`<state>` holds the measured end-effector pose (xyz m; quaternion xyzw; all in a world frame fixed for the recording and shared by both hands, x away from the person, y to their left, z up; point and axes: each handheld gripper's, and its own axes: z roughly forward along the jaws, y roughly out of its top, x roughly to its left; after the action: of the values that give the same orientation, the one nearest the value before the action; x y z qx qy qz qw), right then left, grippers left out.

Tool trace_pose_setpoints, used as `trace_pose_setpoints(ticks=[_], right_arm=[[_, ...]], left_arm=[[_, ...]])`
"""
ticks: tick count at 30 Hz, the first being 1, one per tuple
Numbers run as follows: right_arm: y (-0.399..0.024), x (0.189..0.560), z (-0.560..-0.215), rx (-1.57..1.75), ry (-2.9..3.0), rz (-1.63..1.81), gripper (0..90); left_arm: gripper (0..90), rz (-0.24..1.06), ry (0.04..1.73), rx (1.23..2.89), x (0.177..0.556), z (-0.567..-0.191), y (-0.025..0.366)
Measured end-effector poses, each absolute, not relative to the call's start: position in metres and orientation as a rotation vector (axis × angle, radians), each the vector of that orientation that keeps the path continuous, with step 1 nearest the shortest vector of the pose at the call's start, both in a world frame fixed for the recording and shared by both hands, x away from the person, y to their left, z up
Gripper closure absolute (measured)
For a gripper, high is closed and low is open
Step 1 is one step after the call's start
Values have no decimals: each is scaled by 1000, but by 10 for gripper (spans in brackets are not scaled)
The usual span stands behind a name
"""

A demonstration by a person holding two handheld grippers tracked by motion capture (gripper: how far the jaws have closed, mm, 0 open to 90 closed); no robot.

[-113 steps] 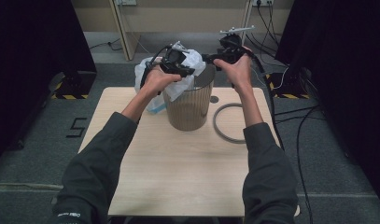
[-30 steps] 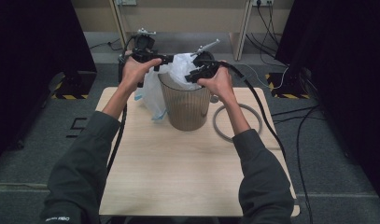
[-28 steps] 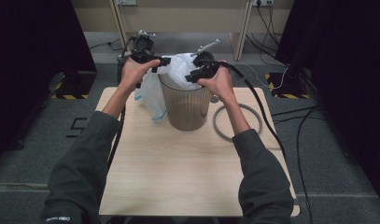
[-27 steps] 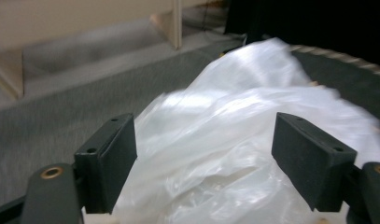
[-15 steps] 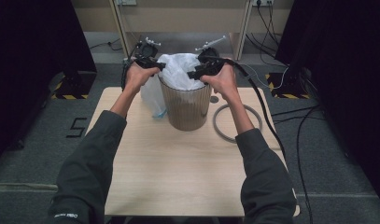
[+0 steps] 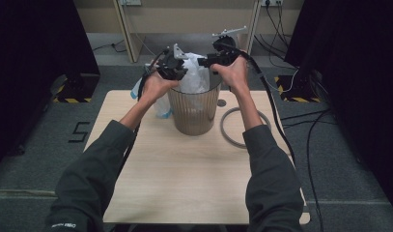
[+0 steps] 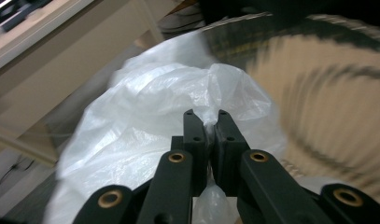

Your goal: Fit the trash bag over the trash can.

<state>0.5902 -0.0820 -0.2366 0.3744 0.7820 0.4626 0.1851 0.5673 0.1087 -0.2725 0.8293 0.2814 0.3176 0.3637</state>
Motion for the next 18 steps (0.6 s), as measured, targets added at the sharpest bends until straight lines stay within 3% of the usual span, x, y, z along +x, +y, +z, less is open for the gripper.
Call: trace_pose_setpoints(ticks=[4, 7, 9, 12, 14, 15, 18], right_arm=[[-69, 600, -238, 1068, 2221, 1273, 472], [-59, 610, -245, 1105, 2243, 1316, 483], [-53, 617, -253, 1103, 2281, 1287, 546], [-47, 621, -262, 1042, 2346, 1221, 753], [-45, 621, -266, 1008, 2380, 1165, 832], [-46, 620, -267, 987, 2393, 1122, 868], [-50, 617, -266, 970, 2396, 1062, 886]], left_arm=[[849, 778, 678, 2158, 558, -276, 99], [840, 750, 680, 2153, 556, -279, 100], [815, 701, 683, 2140, 555, -279, 104], [742, 674, 695, 2116, 555, -277, 110], [603, 622, 745, 2029, 556, -271, 121], [515, 602, 758, 1999, 557, -268, 126], [427, 597, 818, 1901, 561, -258, 144]])
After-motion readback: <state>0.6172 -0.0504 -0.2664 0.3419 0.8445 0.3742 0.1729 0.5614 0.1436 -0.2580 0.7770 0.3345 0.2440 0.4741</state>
